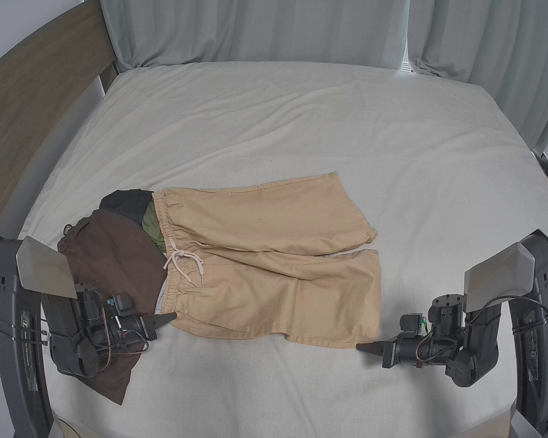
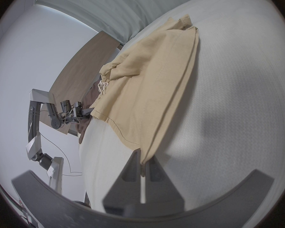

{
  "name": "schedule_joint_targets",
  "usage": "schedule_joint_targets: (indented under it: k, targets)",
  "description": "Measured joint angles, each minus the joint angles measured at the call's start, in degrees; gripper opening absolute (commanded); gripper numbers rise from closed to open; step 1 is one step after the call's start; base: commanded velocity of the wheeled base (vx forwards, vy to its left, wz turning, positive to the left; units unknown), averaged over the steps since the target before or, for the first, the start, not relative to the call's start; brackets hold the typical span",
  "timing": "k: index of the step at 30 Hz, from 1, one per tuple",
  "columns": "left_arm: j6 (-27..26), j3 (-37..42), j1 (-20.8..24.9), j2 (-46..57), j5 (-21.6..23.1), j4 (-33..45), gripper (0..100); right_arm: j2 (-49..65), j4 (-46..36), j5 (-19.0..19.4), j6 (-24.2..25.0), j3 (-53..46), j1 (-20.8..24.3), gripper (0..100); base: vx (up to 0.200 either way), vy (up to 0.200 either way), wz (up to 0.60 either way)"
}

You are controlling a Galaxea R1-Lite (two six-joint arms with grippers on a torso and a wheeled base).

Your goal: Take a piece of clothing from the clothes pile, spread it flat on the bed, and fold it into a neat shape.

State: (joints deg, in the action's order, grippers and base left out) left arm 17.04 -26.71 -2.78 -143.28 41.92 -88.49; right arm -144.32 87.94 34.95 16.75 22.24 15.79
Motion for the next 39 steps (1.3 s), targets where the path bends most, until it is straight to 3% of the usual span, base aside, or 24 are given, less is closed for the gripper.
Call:
schedule_joint_targets:
  k: [8, 16, 27, 39]
  targets:
    - [-0.05, 0.15, -0.30, 0.02, 0.63, -0.11, 0, 1.66, 0.30, -0.02, -0.88, -1.32, -0.44, 0, 0.000, 0.000, 0.00]
    - [-1.63, 2.57, -3.11, 1.57, 9.58, -0.18, 0, 5.33, 0.35, 0.00, -1.07, -3.56, -2.12, 0, 0.000, 0.000, 0.00]
    - [-2.54, 11.19, -7.25, 7.22, 17.05, -0.11, 0, 7.74, 0.33, 0.11, -4.17, -7.68, -4.16, 0, 0.000, 0.000, 0.00]
    - [-13.60, 20.74, -7.83, 9.13, 17.80, -0.05, 0, 7.74, 0.29, 0.51, -7.97, -12.18, -4.19, 0, 0.000, 0.000, 0.00]
